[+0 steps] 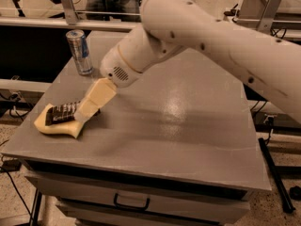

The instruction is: Move rxbar chocolate near sponge

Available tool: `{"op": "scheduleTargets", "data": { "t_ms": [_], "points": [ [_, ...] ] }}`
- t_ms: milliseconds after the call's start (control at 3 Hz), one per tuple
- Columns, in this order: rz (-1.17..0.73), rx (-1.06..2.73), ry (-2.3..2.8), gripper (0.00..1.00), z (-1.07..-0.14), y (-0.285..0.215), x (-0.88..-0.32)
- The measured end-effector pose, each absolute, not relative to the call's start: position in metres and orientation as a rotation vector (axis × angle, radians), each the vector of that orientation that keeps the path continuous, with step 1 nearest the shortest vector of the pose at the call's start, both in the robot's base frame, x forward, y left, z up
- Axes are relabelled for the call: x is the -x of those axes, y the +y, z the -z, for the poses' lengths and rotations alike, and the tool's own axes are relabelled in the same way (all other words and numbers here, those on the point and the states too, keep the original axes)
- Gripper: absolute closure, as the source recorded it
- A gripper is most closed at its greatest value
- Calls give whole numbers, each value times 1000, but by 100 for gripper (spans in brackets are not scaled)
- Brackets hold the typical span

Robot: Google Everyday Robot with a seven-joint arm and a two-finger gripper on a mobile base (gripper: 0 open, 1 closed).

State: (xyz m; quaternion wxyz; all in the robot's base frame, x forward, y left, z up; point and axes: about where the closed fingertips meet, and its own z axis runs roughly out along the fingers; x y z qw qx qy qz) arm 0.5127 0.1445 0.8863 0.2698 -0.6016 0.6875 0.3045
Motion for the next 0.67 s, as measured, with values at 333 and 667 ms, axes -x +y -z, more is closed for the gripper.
{"op": "scheduleTargets", "data": {
  "t_ms": [333, 667],
  "points": [
    [-766, 1595, 1755, 0, -878, 111, -531],
    [-740, 1588, 1615, 0, -877, 79, -544]
  ]
}}
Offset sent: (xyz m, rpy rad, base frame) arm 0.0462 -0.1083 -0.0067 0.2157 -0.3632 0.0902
